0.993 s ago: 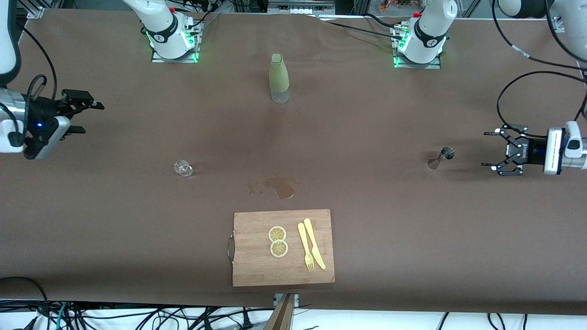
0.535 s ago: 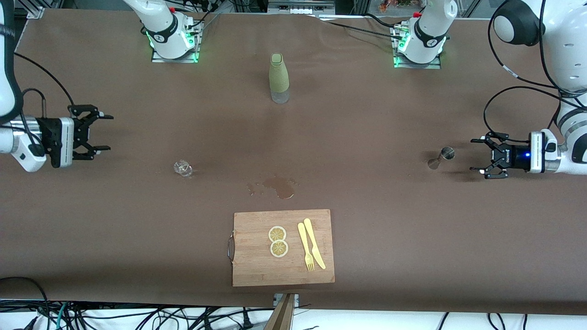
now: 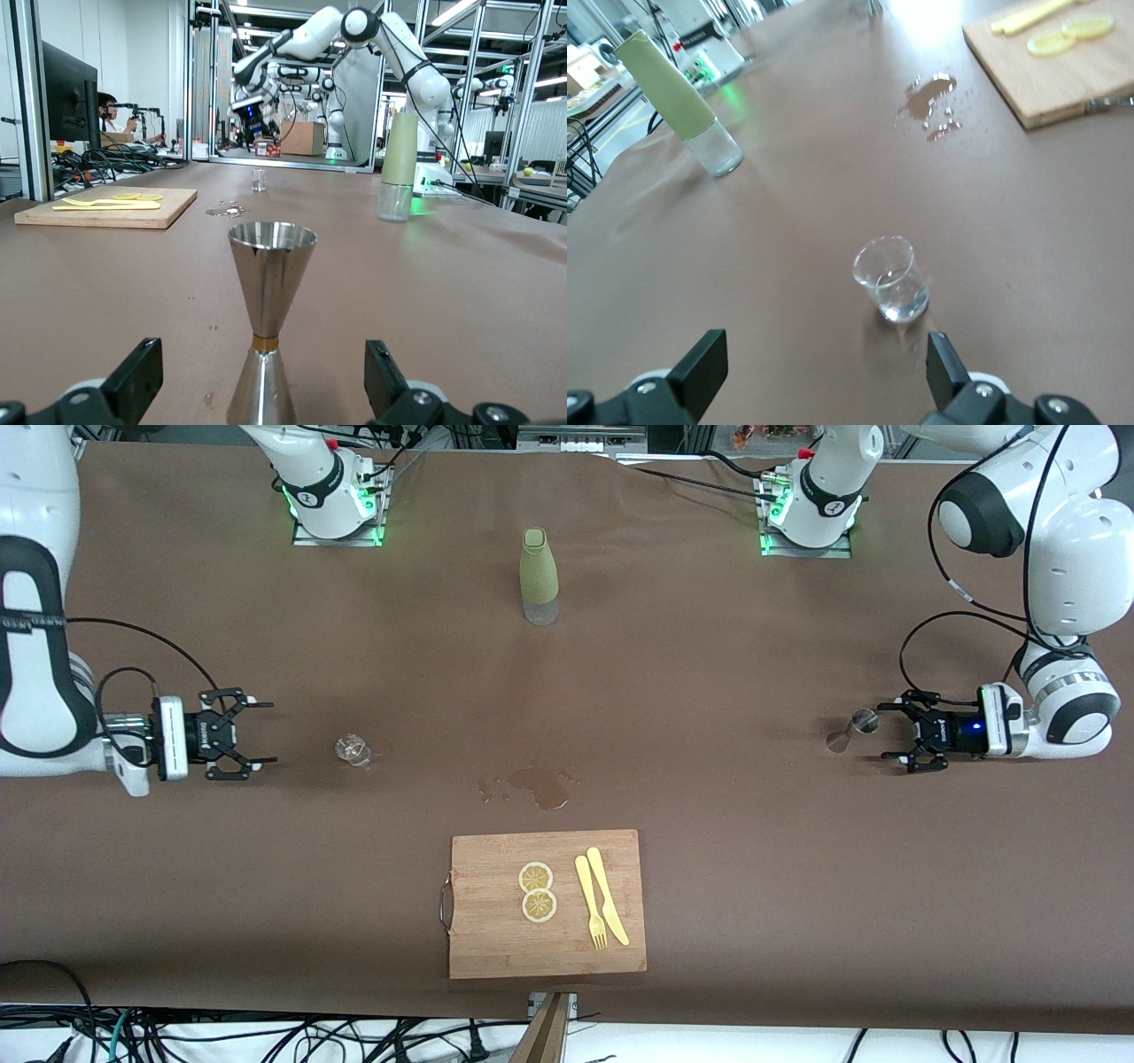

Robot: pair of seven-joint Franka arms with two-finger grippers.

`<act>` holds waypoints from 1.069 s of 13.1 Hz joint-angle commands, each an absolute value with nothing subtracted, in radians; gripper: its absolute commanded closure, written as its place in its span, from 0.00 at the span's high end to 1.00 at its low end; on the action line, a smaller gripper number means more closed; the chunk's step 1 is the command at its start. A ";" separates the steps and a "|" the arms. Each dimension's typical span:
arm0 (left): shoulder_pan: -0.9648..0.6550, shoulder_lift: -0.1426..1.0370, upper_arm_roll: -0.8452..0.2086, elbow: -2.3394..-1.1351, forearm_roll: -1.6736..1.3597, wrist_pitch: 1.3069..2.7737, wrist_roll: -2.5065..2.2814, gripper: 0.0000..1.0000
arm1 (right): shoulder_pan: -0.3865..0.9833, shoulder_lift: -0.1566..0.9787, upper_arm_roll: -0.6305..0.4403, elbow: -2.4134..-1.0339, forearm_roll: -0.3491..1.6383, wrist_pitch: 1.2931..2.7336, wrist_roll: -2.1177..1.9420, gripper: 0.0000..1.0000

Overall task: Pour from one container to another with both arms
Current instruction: 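Reach the right gripper to the glass cup while the left gripper reaches the jigger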

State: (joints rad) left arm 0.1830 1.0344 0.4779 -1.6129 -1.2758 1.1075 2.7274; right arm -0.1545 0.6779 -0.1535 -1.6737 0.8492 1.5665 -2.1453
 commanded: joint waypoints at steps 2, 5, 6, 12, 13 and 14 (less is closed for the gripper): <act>0.169 1.040 0.448 -1.651 -1.312 1.129 2.887 1.00 | -0.164 0.800 -0.146 -1.663 1.009 1.563 -2.385 1.00; 0.166 1.043 0.411 -1.675 -1.319 1.163 2.899 1.00 | -0.150 0.871 -0.135 -1.664 1.100 1.549 -2.503 1.00; 0.164 1.043 0.407 -1.681 -1.319 1.173 2.904 1.00 | -0.144 0.885 -0.121 -1.664 1.100 1.546 -2.529 1.00; 0.158 1.042 0.400 -1.709 -1.318 1.186 2.915 0.94 | -0.137 0.923 -0.068 -1.648 1.121 1.551 -2.576 1.00; 0.158 1.040 0.402 -1.709 -1.316 1.186 2.915 0.94 | -0.135 0.930 -0.067 -1.647 1.120 1.549 -2.576 1.00; 0.158 1.039 0.402 -1.709 -1.313 1.184 2.913 0.91 | -0.129 0.934 -0.067 -1.647 1.120 1.548 -2.576 0.99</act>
